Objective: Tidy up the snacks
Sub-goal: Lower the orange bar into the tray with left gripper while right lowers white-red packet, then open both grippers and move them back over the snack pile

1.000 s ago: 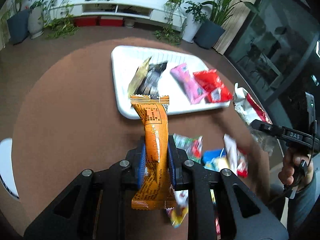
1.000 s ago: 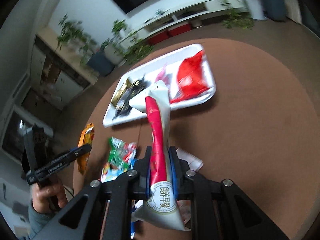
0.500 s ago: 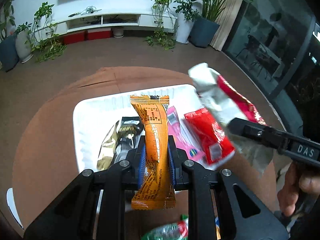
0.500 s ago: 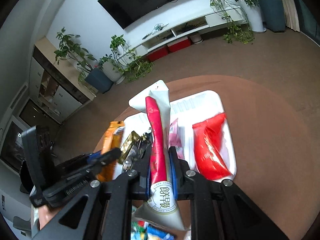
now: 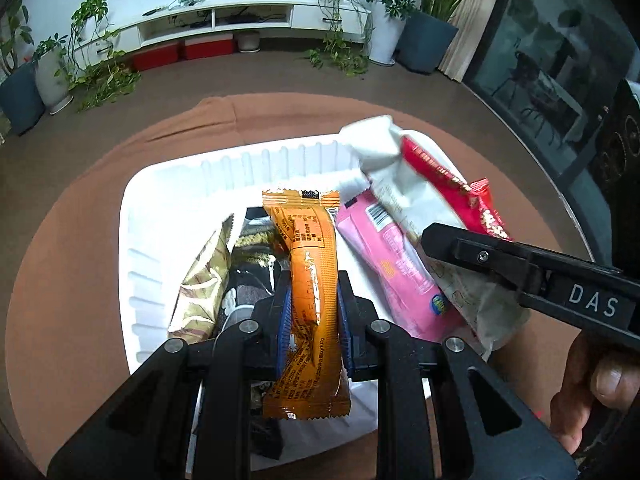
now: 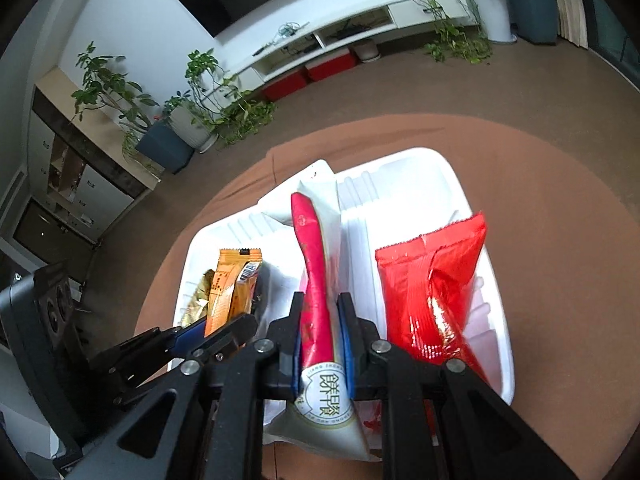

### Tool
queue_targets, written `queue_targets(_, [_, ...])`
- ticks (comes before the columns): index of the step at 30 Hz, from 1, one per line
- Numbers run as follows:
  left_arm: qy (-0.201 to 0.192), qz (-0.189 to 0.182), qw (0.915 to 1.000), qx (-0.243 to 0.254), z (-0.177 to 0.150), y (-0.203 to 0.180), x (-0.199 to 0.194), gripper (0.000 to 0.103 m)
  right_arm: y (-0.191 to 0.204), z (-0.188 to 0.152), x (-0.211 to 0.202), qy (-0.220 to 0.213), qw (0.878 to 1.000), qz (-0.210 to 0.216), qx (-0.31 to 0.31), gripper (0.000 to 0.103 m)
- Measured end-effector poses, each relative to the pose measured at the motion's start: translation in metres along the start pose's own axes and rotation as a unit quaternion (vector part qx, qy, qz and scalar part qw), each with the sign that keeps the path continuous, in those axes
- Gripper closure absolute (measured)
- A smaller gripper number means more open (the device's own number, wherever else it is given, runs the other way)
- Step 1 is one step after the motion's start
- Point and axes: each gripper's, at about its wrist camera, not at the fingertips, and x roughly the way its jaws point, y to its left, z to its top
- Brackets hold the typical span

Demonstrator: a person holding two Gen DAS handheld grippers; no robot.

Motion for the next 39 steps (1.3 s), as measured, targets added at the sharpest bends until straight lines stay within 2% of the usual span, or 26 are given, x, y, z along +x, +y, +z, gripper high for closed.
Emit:
queue_targets(7, [0.016, 0.008, 0.9996, 0.022, -0.007, -0.004, 0.016, 0.082, 0.006, -0.007, 0.009, 0.011, 1.000, -0.001, 0.000, 0.086])
queue_targets(15, [0.018, 0.006, 0.9997, 0.014, -0.007, 0.005, 0.026, 0.080, 0.008, -0.015, 0.012, 0.024, 1.000, -0.006, -0.001, 0.086])
queue_targets(18, [0.016, 0.005, 0.9998, 0.013, -0.010, 0.005, 0.023, 0.078, 0.006, -0.017, 0.011, 0.024, 1.000, -0.010, -0.001, 0.083])
queue_targets(21, [0.007, 0.002, 0.9999, 0.013, -0.014, 0.003, 0.013, 0.067, 0.001, -0.016, 0.009, 0.019, 1.000, -0.011, 0.002, 0.080])
queue_targets(23, [0.001, 0.002, 0.9999, 0.013, -0.015, 0.000, 0.007, 0.048, -0.002, -0.017, 0.007, 0.018, 1.000, -0.012, 0.001, 0.077])
queue_targets(25, [-0.007, -0.001, 0.9999, 0.014, -0.015, -0.001, -0.001, 0.040, -0.003, -0.017, 0.004, 0.017, 1.000, -0.009, 0.000, 0.071])
queue_targets(28, [-0.015, -0.002, 0.9998, 0.015, -0.015, -0.003, -0.014, 0.034, -0.003, -0.016, -0.003, 0.011, 1.000, -0.005, 0.000, 0.063])
queue_targets(30, [-0.021, -0.005, 0.9997, 0.015, -0.018, -0.004, -0.024, 0.031, -0.002, -0.017, -0.011, 0.006, 1.000, -0.002, -0.002, 0.052])
queue_targets(33, [-0.030, -0.009, 0.9994, 0.012, -0.027, -0.002, -0.043, 0.030, 0.000, -0.018, -0.024, -0.002, 1.000, 0.005, -0.007, 0.048])
queue_targets(37, [-0.040, -0.015, 0.9990, 0.007, -0.047, -0.003, -0.073, 0.024, 0.001, -0.026, -0.055, -0.018, 0.999, 0.018, -0.020, 0.043])
queue_targets(39, [-0.041, -0.021, 0.9989, 0.008, -0.062, -0.005, -0.087, 0.020, 0.001, -0.035, -0.072, -0.027, 0.999, 0.023, -0.027, 0.033])
